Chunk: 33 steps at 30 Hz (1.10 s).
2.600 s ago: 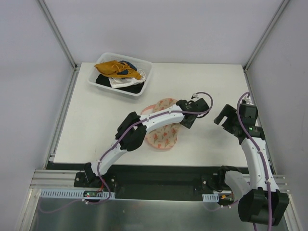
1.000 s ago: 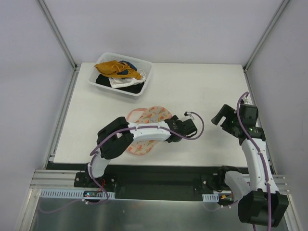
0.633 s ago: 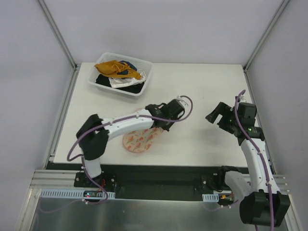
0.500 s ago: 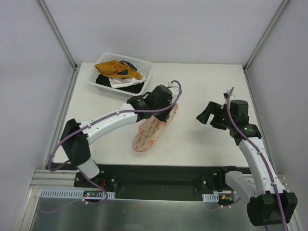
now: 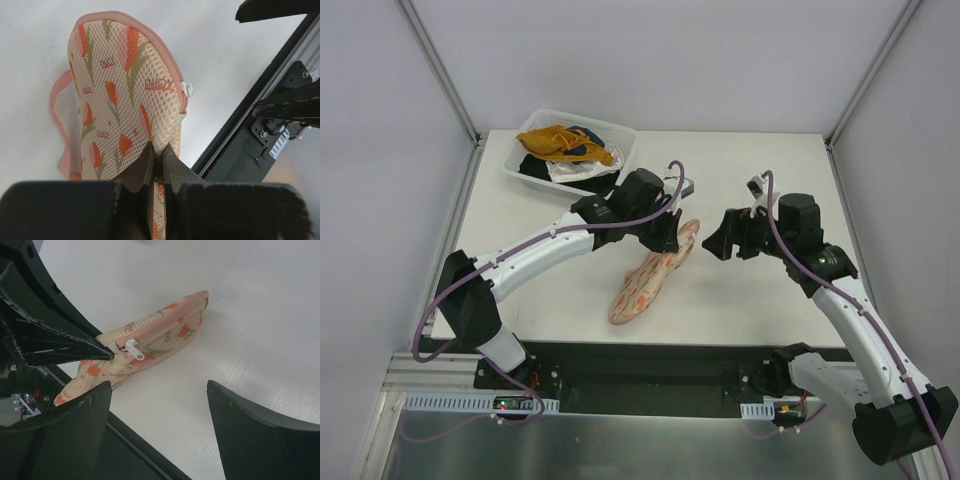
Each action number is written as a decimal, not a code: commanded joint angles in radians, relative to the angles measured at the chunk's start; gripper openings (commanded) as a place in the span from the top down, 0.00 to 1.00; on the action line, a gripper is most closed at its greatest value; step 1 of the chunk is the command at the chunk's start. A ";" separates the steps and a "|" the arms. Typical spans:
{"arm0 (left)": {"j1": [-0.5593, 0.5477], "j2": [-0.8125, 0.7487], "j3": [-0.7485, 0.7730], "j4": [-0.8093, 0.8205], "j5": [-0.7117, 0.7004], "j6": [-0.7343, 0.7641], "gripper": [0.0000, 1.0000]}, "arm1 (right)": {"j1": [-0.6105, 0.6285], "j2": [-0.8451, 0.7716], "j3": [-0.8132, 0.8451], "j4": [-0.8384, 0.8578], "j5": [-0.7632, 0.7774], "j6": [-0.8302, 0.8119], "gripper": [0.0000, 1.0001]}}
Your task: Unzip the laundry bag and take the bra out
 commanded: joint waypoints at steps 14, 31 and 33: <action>-0.003 -0.059 -0.055 0.077 0.043 -0.038 1.00 | 0.056 0.171 0.120 0.012 -0.195 -0.045 0.44; -0.003 -0.068 -0.053 0.089 0.083 -0.037 1.00 | 0.059 0.241 0.106 0.093 -0.221 -0.001 0.69; -0.002 -0.068 -0.055 0.089 0.077 -0.035 1.00 | 0.057 0.241 0.105 0.089 -0.219 -0.002 0.78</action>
